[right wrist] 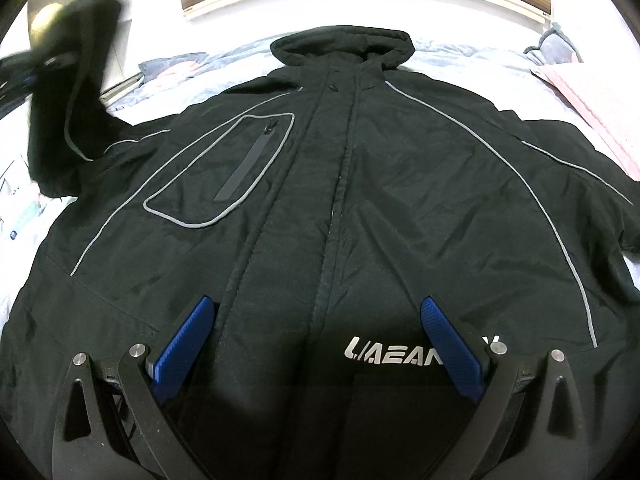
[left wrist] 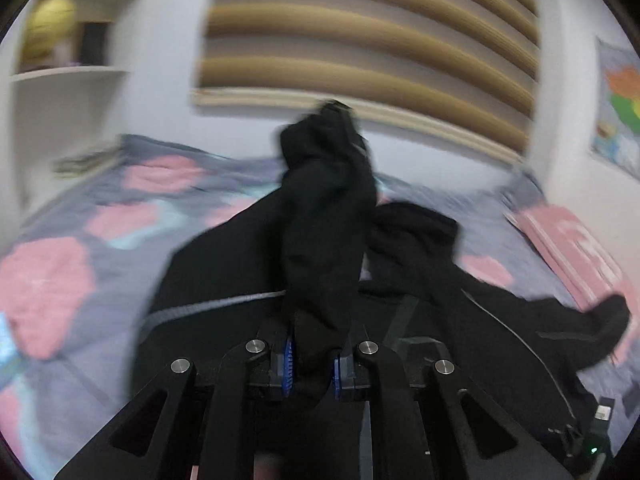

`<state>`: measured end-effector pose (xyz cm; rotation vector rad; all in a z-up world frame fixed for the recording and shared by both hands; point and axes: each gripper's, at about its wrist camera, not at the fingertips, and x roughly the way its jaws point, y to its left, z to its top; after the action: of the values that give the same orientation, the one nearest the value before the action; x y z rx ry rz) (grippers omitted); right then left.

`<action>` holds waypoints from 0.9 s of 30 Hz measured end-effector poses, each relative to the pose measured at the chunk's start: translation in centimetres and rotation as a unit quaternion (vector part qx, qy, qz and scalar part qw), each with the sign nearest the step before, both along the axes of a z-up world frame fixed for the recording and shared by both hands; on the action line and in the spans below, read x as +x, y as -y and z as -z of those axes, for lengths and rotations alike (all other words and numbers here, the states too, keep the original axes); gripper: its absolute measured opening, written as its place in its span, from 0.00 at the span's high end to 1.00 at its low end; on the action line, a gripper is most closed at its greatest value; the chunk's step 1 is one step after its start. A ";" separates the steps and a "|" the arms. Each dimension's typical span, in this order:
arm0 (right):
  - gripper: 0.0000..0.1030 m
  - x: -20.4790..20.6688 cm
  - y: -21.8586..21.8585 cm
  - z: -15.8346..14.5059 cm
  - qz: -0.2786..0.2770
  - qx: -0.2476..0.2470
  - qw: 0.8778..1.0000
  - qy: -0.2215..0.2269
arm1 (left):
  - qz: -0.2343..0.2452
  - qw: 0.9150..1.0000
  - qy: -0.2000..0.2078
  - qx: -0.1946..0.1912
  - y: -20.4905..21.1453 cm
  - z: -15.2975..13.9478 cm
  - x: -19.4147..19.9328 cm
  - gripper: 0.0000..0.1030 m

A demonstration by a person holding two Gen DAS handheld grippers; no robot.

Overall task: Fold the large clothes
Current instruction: 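Fold the held sleeve across the jacket body and open the left tool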

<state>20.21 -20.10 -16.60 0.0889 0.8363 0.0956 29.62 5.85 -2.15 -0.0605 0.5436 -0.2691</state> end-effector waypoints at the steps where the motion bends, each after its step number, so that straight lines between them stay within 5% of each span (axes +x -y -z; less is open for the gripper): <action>1: 0.00 0.0 0.0 0.0 0.000 0.002 1.000 0.001 | 0.013 1.000 -0.008 0.006 1.8 0.7 0.4 0.87; 7: 0.00 -0.1 0.2 0.0 -0.001 0.010 1.000 0.002 | 0.070 0.991 -0.107 0.027 9.2 8.2 4.5 0.84; 10: 0.00 -0.1 0.3 0.0 -0.001 0.012 1.000 0.002 | 0.092 0.979 -0.182 0.006 9.9 11.7 6.3 0.65; 12: 0.00 0.0 0.4 0.0 -0.001 0.013 1.000 0.001 | 0.106 0.975 -0.197 -0.004 9.6 12.8 5.9 0.55; 20: 0.00 0.7 0.4 -1.4 0.002 0.011 0.999 -0.039 | 0.165 0.967 -0.178 -0.081 7.4 8.7 2.9 0.38; 27: 0.00 5.3 0.8 -8.7 -0.010 0.037 0.999 -0.027 | 0.144 0.976 -0.132 -0.100 2.1 5.1 0.8 0.37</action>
<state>25.55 -20.86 -7.94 0.1524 0.8883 0.1430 30.40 3.77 -7.29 -0.2156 0.7895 -0.6045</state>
